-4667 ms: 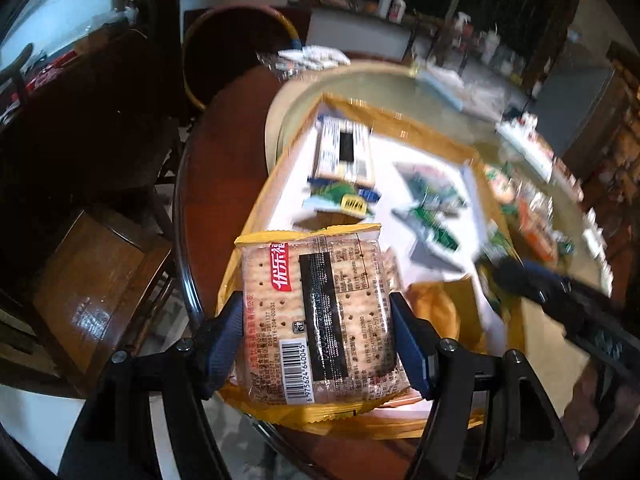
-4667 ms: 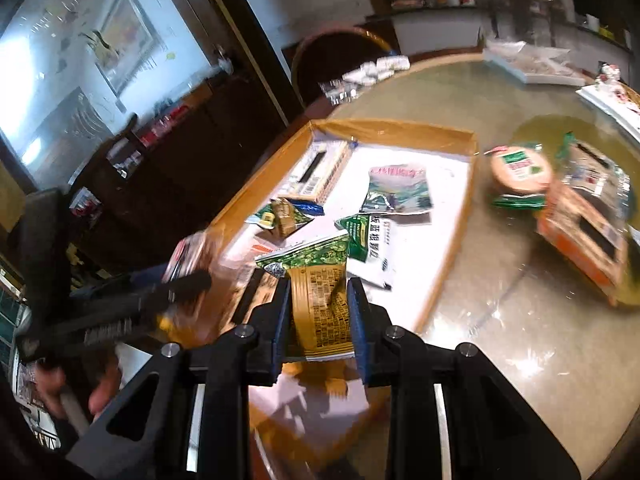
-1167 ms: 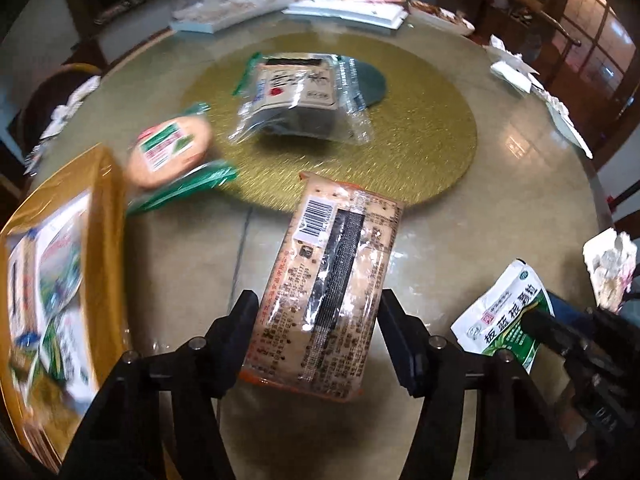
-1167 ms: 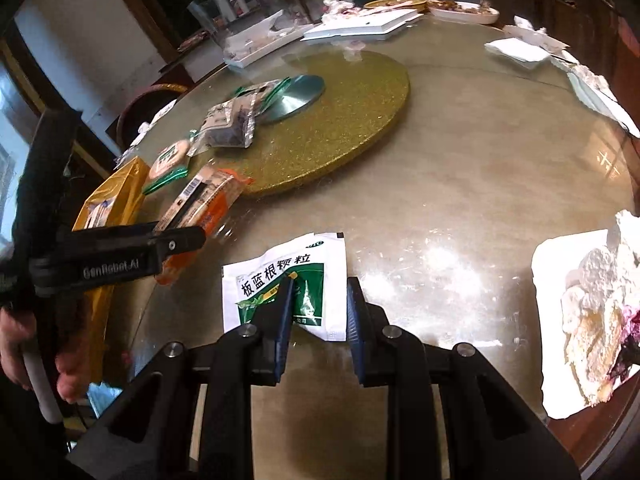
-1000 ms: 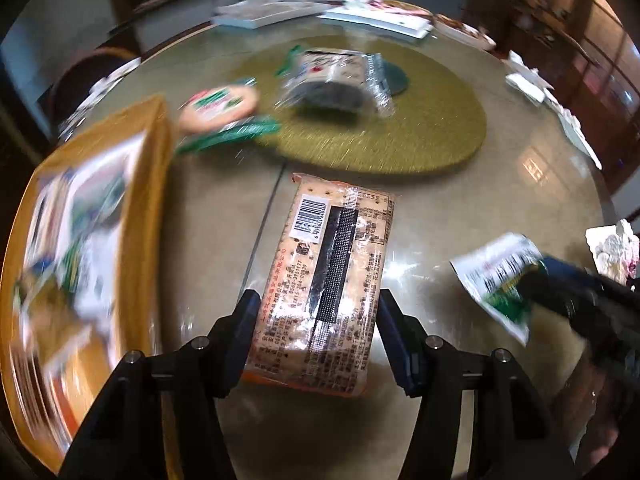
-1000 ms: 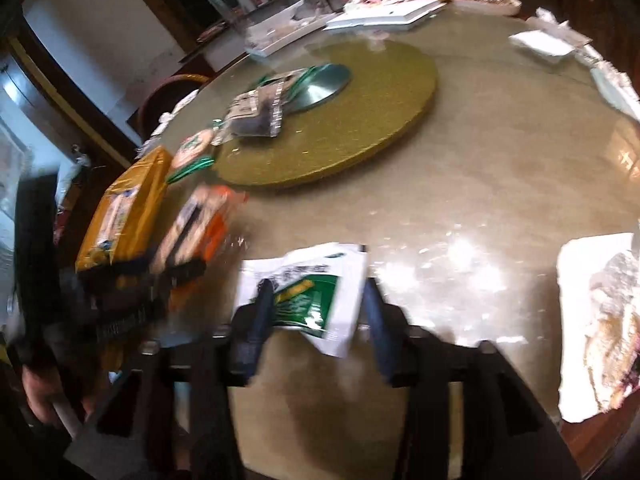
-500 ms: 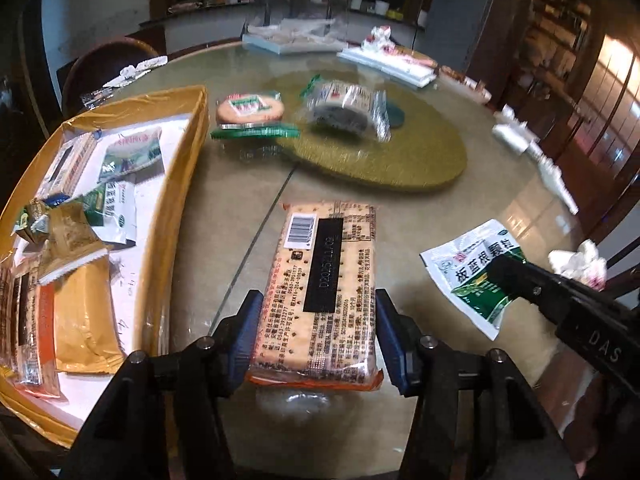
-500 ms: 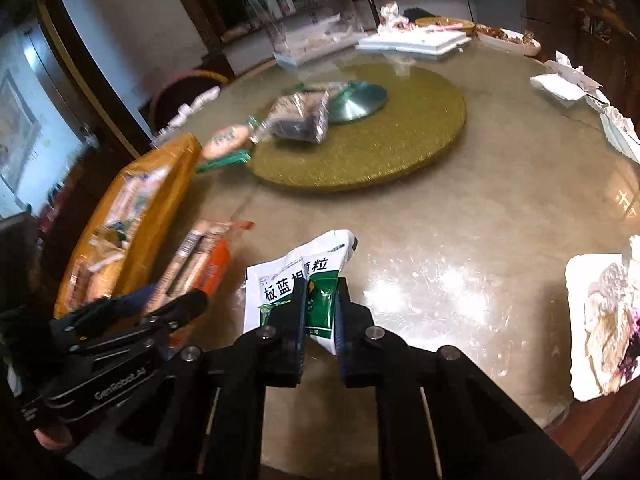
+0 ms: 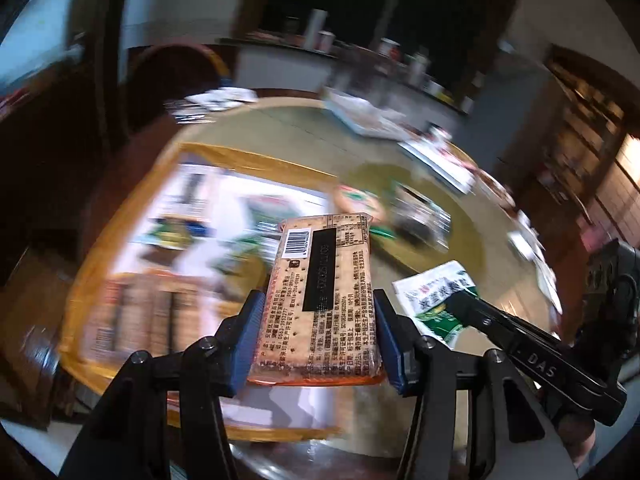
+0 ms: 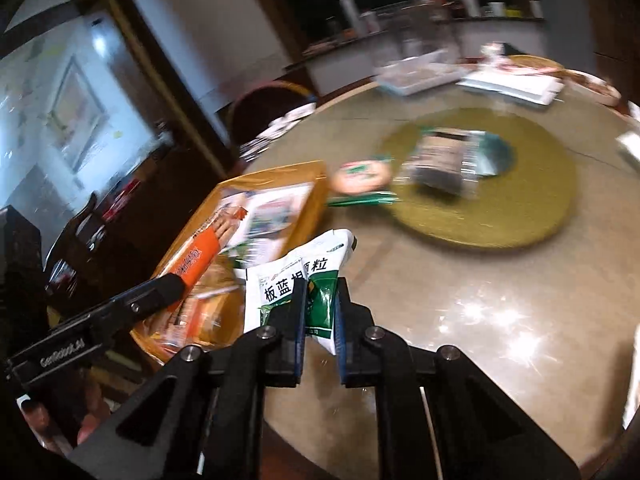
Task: Organize snacks
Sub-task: 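Carry both packets over the white tray and open both grippers, then grasp the round XiangCong cracker pack with the left gripper while the right grasps the plum bag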
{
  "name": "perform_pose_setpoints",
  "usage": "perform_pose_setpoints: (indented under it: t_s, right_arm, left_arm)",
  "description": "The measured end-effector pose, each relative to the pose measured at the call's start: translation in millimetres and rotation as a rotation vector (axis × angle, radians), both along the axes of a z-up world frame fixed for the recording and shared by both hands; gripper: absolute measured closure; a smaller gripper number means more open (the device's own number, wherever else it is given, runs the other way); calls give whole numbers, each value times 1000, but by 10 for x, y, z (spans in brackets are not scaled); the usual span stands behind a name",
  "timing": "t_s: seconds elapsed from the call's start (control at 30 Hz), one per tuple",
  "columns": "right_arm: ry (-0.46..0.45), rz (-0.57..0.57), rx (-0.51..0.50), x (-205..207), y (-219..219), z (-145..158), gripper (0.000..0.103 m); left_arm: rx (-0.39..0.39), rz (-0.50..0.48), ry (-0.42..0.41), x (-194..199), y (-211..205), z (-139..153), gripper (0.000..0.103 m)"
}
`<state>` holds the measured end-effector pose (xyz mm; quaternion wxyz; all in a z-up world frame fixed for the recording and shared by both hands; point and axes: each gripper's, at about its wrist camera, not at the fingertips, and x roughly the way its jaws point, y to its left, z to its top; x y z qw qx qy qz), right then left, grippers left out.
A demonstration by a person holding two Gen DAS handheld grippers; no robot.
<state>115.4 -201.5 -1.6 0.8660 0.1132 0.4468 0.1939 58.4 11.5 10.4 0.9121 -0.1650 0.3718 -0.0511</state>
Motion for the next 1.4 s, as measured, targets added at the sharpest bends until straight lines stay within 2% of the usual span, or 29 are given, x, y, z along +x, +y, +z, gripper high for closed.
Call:
perform_pose_setpoints:
  t_s: [0.1,0.2,0.4,0.47,0.6,0.7,0.73,0.77,0.8,0.83,0.87,1.0,1.1,1.27,1.33,1.4]
  right_arm:
    - [3,52,-13,227,322,-58,89]
    - [15,84,-58,483,629,-166,89]
    - [53,105,-130,832,956,-419,89]
    - [52,104,-151,877,1031,-459,89]
    - [60,117,-184,956,1173,-540,88]
    - [76,122,-192,972,1193,-617,83]
    - [77,123,-195,964,1189,-619,76]
    - [73,120,-185,950,1155,-601,72]
    - [70,115,-158,932,1095,-560,62]
    - [63,109,-121,908,1019,-497,53]
    - [52,101,-95,887,967,-439,51]
    - [22,62,-4,734,595,-163,45]
    - [16,19,40,700,189,-12,40]
    - [1,-95,7,824,-488,74,32]
    - [7,-99,-1,987,-666,71,32]
    - [22,-74,-67,1247,-687,23,32]
  left_arm:
    - [21,82,25,51,330,-95,50]
    - [23,106,76,100,485,-246,50]
    - [49,75,119,151,371,-400,50]
    - [78,85,121,203,344,-402,50]
    - [84,106,155,360,378,-469,50]
    - [90,86,174,407,376,-555,50]
    - [111,82,164,386,354,-540,49]
    - [118,74,158,362,342,-528,48]
    - [110,66,148,331,349,-512,46]
    - [94,63,132,292,369,-489,39]
    - [83,71,114,251,390,-459,31]
    - [82,90,56,141,346,-295,25]
    - [94,74,11,47,213,-164,24]
    - [52,31,-40,15,-31,-37,22]
    - [31,7,-40,52,-128,-35,22]
    - [26,-12,-28,82,-227,-46,22]
